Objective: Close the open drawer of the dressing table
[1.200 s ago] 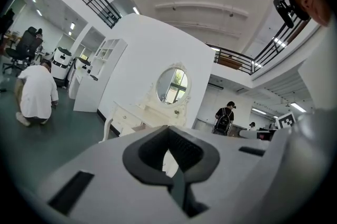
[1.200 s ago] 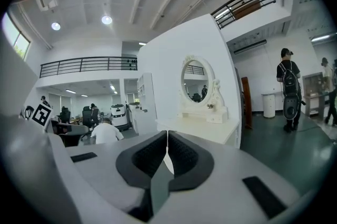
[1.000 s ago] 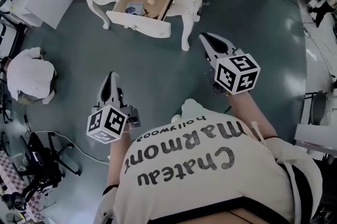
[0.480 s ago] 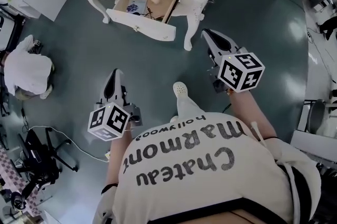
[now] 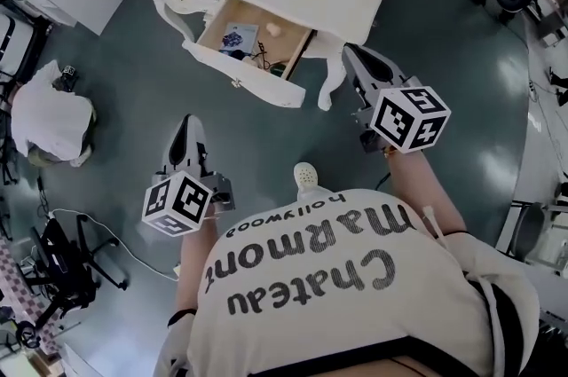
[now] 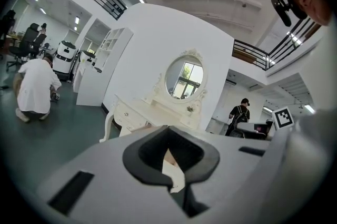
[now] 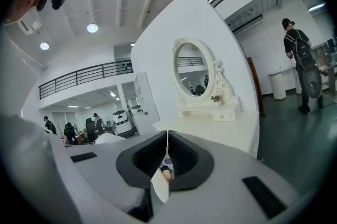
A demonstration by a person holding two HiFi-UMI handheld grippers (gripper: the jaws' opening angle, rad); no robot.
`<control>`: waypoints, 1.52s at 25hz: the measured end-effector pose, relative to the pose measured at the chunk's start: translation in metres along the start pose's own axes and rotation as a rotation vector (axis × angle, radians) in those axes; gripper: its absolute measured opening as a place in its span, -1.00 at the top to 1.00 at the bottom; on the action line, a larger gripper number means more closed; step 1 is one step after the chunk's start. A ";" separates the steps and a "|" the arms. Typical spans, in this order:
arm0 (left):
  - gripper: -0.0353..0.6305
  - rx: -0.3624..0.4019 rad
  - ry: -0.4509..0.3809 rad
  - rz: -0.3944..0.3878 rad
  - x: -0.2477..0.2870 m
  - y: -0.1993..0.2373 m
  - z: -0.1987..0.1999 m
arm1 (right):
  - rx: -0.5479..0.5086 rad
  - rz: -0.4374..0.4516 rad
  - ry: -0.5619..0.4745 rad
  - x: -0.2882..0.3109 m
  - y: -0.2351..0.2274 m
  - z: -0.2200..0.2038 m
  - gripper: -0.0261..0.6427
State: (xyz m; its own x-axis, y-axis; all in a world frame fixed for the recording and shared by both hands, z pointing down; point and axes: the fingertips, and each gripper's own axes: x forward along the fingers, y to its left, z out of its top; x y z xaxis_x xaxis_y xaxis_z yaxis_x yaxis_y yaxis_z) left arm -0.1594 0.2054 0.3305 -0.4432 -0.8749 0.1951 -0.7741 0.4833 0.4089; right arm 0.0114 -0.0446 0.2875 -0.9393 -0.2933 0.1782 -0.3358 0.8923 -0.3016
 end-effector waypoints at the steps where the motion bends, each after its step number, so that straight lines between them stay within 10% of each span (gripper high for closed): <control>1: 0.87 0.003 -0.009 0.007 0.009 0.000 0.004 | 0.000 0.005 -0.007 0.007 -0.006 0.007 0.83; 14: 0.85 -0.090 0.046 0.195 0.075 0.063 -0.053 | -0.004 0.037 0.047 0.068 -0.079 0.010 0.83; 38: 0.29 0.100 0.556 0.061 0.183 0.089 -0.171 | 0.070 -0.138 0.093 0.090 -0.157 -0.008 0.83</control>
State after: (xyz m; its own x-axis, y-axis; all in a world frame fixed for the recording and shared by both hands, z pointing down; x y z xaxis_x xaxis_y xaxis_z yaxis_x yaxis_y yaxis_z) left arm -0.2318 0.0835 0.5548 -0.2047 -0.7168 0.6665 -0.8060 0.5098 0.3008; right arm -0.0196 -0.2082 0.3579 -0.8745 -0.3754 0.3070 -0.4681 0.8189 -0.3322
